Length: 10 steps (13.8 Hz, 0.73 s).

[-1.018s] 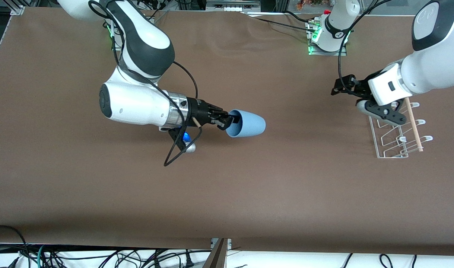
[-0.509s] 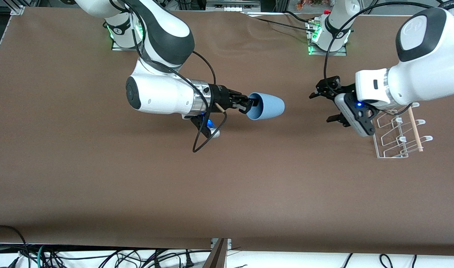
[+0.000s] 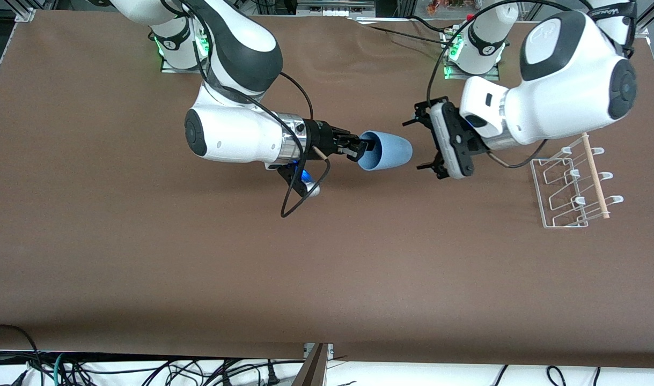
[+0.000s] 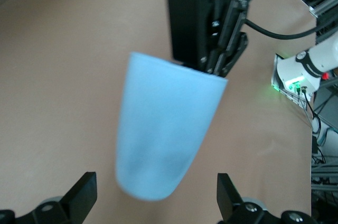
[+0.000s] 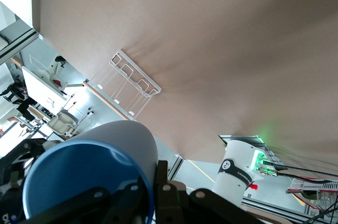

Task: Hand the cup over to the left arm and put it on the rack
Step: 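Close the left gripper on the cup's base beside the right gripper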

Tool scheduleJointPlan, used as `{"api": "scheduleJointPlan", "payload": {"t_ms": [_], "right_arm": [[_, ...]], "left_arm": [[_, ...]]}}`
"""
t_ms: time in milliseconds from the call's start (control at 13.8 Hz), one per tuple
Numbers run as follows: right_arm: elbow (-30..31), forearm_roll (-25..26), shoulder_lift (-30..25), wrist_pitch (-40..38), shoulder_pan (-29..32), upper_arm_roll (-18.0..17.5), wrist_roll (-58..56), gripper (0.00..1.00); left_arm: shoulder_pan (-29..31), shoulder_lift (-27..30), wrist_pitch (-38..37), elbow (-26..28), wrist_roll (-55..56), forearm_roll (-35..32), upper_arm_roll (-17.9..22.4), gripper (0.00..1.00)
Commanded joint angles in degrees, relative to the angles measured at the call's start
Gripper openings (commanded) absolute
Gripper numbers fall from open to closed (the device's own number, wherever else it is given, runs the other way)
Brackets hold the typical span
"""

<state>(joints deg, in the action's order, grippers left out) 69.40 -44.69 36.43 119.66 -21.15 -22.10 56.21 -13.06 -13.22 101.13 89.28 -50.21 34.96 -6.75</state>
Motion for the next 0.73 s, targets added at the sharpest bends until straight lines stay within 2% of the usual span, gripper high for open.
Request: {"api": "scheduleJointPlan", "payload": {"t_ms": [0,145,364,436,509,582,655], "right_arm": [[-0.93,-1.19,0.31,0.49,-0.2,-0.13,0.57,0.0],[-1.02,-1.19,0.31,0.49,-0.2,-0.13,0.57,0.0],[-1.02,-1.19,0.22,0.49,-0.12,-0.13,0.48,0.0],[-1.02,-1.19,0.22,0.49,-0.12,-0.13,0.48,0.0],[-1.02,-1.19,0.22,0.49,-0.12,-0.13,0.39,0.0],[-1.11,-1.19,0.22,0.57,-0.12,-0.13,0.48,0.0],[-1.11,-1.19,0.22,0.49,-0.12,-0.13,0.48,0.0]], "left_arm": [[-0.21,-1.28,3.7,-0.6,-4.88,1.25,-1.6,1.0],[-0.21,-3.03,7.14,-0.43,-9.01,1.43,-1.69,1.0],[-0.74,-4.09,8.47,-0.34,-9.73,1.78,-2.13,1.0],[-1.0,-4.09,8.47,0.01,-9.73,1.78,-2.48,0.92],[-1.0,-4.01,8.47,0.1,-9.73,1.78,-2.57,0.53],[-1.09,-4.01,8.47,0.01,-9.73,1.78,-2.57,0.26],[-1.01,-4.01,8.47,0.01,-9.73,1.78,-2.57,0.11]]}}
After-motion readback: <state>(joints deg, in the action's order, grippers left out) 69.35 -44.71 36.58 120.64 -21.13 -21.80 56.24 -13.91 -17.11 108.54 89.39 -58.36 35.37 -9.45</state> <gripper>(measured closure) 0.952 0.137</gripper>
